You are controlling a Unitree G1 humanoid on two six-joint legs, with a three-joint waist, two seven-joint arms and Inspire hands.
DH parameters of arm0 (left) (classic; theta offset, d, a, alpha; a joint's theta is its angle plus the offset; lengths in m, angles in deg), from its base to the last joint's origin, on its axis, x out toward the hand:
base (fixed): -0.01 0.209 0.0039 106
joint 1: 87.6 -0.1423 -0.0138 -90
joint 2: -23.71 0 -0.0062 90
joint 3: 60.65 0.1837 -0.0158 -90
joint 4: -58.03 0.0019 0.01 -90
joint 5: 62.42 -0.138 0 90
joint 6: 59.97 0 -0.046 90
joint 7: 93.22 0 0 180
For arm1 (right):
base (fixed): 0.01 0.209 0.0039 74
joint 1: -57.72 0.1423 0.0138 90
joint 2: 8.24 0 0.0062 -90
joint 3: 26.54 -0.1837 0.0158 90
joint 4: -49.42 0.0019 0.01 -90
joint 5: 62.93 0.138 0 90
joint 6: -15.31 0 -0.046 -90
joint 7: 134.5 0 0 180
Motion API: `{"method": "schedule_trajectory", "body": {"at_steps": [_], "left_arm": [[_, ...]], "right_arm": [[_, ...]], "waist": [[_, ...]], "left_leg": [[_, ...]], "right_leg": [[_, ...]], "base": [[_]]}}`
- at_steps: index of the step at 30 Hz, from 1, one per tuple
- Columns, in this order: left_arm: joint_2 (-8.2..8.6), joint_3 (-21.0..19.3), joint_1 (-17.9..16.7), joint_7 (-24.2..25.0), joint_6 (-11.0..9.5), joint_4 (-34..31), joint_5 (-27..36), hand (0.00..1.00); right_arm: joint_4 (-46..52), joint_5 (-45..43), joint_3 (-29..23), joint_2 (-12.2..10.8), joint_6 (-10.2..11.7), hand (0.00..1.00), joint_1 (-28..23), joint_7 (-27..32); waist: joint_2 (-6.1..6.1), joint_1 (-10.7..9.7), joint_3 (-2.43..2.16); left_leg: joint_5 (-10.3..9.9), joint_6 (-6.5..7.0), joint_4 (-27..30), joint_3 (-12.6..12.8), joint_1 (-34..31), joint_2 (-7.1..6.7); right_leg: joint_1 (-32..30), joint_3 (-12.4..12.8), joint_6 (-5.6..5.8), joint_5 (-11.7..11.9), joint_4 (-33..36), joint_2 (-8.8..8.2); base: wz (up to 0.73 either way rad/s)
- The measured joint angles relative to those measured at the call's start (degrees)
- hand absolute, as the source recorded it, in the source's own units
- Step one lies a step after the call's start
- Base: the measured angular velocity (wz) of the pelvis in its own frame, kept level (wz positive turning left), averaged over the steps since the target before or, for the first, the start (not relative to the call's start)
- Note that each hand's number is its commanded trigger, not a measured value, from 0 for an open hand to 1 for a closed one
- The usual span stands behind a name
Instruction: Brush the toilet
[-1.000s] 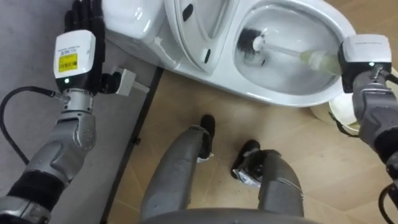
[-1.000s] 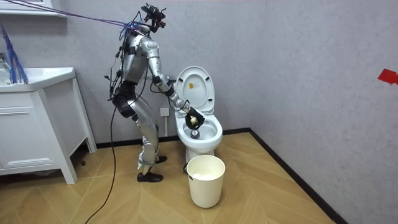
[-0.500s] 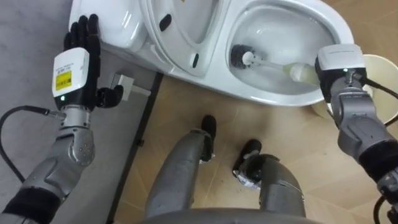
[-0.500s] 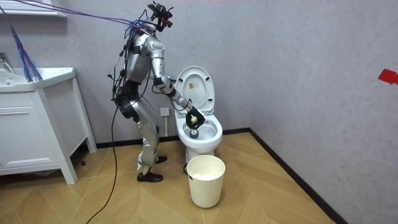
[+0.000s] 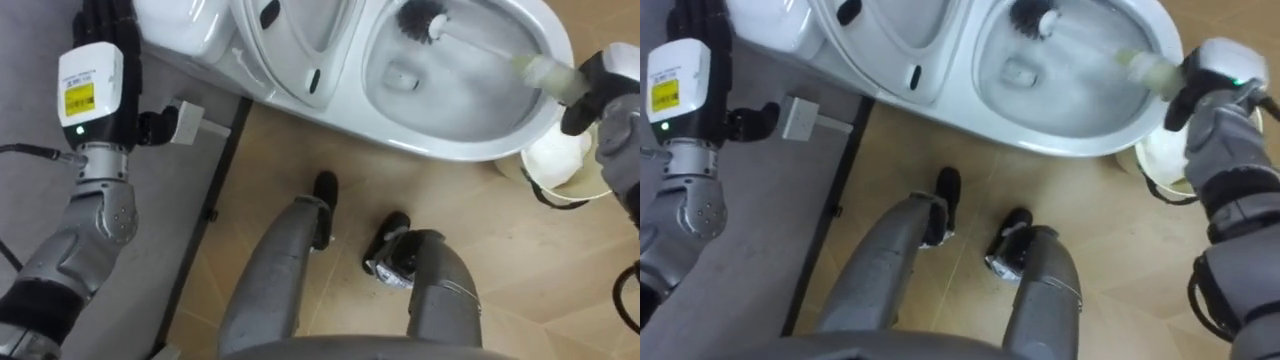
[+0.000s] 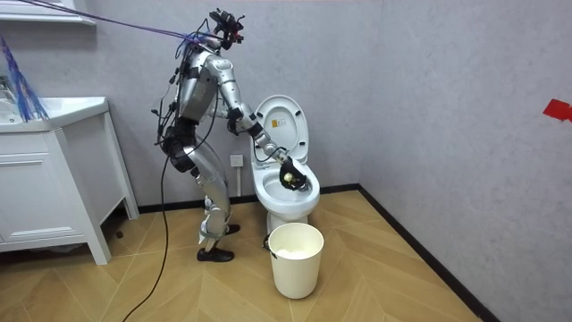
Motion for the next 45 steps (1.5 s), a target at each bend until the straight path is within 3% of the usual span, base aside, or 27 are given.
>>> {"method": "schedule_trajectory", "body": {"at_steps": [5,8,9,10,12,16,21,26,29,32,33,36,38,41,44,45], "left_arm": [[0.34,0.7,0.4,1.7,1.1,-0.5,-0.1,0.0],[3.07,2.0,0.4,3.8,2.0,-0.4,0.0,0.0],[4.31,2.5,0.4,4.8,2.4,-0.2,0.0,0.0],[4.73,3.1,0.2,5.4,2.5,-0.1,0.0,0.0],[4.9,3.4,-0.2,6.4,2.4,0.0,-0.1,0.0],[5.49,3.7,-0.3,6.3,2.3,1.8,0.2,0.0],[5.29,2.7,-1.4,6.3,2.1,2.5,0.4,0.0],[5.04,2.3,-2.1,6.2,0.5,3.1,5.4,0.0],[5.1,0.7,-3.0,6.3,-0.7,3.9,5.6,0.0],[5.07,0.2,-3.4,7.4,-1.6,5.5,5.7,0.0],[5.06,0.3,-3.1,7.6,-1.6,6.1,5.7,0.0],[5.19,0.3,-3.9,7.8,-1.8,7.7,5.7,0.0],[5.48,0.2,-4.6,8.5,-2.0,8.3,5.7,0.0],[7.46,-1.4,-6.3,10.1,-2.0,7.2,5.6,0.0],[8.75,-3.6,-9.3,11.7,-2.0,6.2,5.5,0.0],[9.06,-4.0,-10.8,12.3,-2.0,5.7,5.7,0.0]], "right_arm": [[0.1,-6.0,0.7,-0.5,0.1,1.0,-1.8,1.8],[0.4,-9.7,2.2,-0.6,-1.0,1.0,-3.5,2.4],[0.4,-11.1,3.0,-0.9,-1.2,1.0,-4.5,2.2],[0.4,-12.7,3.9,-1.7,-1.6,1.0,-5.4,2.1],[0.2,-15.2,5.4,-3.0,-4.1,1.0,-7.0,1.9],[1.0,-16.5,5.7,-4.6,-5.8,1.0,-8.7,1.8],[9.2,-18.2,5.7,-5.3,-8.9,1.0,-12.2,0.0],[15.0,-20.6,5.6,-5.1,-10.6,1.0,-15.1,-2.9],[18.5,-21.1,5.6,-5.2,-10.5,1.0,-17.4,-5.0],[19.7,-23.6,5.4,-5.1,-9.3,1.0,-19.9,-6.4],[20.2,-24.3,5.3,-5.1,-8.6,1.0,-21.0,-6.8],[20.2,-25.6,5.1,-5.2,-6.3,1.0,-23.6,-7.4],[20.1,-27.0,4.1,-5.3,-5.1,1.0,-25.5,-7.8],[20.1,-28.3,0.7,-6.5,-3.5,1.0,-29.6,-8.5],[20.2,-29.5,-1.3,-8.2,-2.2,1.0,-32.6,-8.5],[20.4,-29.6,-1.7,-8.6,-1.7,1.0,-34.3,-8.5]], "waist": [[0.99,0.6,-0.17],[3.63,2.6,-0.31],[4.72,3.7,-0.8],[5.77,4.6,-0.97],[6.74,5.2,-1.02],[8.17,5.5,-1.19],[8.73,5.0,-1.27],[8.2,4.0,-1.19],[6.0,3.3,-1.14],[3.75,3.0,-1.09],[3.11,2.0,-1.16],[1.42,1.8,-1.4],[0.82,1.6,-1.6],[-0.02,0.9,-2.05],[-0.49,0.1,-2.16],[-0.68,-0.1,-2.46]], "left_leg": [[0.0,1.11,0.0,0.1,0.4,-0.06],[-0.3,1.63,-0.6,0.1,1.5,-0.1],[-0.4,1.74,-0.7,0.3,1.6,-0.19],[-0.4,1.93,-0.7,0.3,1.7,-0.28],[-0.3,1.95,-0.8,0.2,1.9,-0.27],[0.0,1.57,-2.0,0.6,2.5,0.02],[0.1,0.61,-3.0,-0.1,4.2,1.32],[-0.1,0.13,-3.8,0.2,6.0,1.82],[-0.1,0.09,-3.5,0.5,7.2,2.21],[-0.2,0.08,-3.6,0.7,10.3,2.25],[-0.3,-0.08,-3.6,0.7,11.6,2.31],[-0.6,-0.39,-4.8,1.9,15.8,3.01],[-0.8,-0.39,-6.1,1.6,18.3,2.77],[-1.1,0.05,-9.6,1.8,22.7,1.81],[-1.2,0.21,-12.0,2.6,27.3,1.71],[-1.2,0.23,-12.9,2.7,29.3,1.54]], "right_leg": [[0.4,0.0,0.7,0.5,0.0,-0.29],[1.5,0.1,1.51,1.0,-0.6,-0.22],[1.5,0.2,1.79,1.1,-0.6,-0.29],[1.6,0.3,1.87,1.1,-0.6,-0.31],[1.8,0.1,1.81,1.1,-0.7,-0.32],[2.5,0.0,1.16,1.7,-2.4,0.71],[5.3,-1.2,0.15,2.6,-6.2,2.7],[7.6,-1.1,0.0,2.6,-7.8,3.41],[9.3,-0.9,-0.15,2.5,-8.9,4.02],[13.1,-1.2,0.0,2.2,-10.4,4.22],[14.8,-1.3,0.19,2.1,-11.1,4.39],[19.3,-1.3,0.7,2.2,-13.4,4.77],[21.7,-1.3,1.05,2.3,-14.5,4.75],[24.8,-0.7,2.18,2.1,-15.8,4.61],[29.3,-0.8,2.78,2.7,-18.5,4.88],[31.4,-0.8,3.04,2.9,-19.7,4.97]], "base": [[-0.04],[-0.07],[-0.04],[-0.03],[0.0],[-0.04],[0.0],[-0.01],[-0.03],[0.03],[0.13],[0.02],[-0.03],[0.07],[-0.04],[0.0]]}}
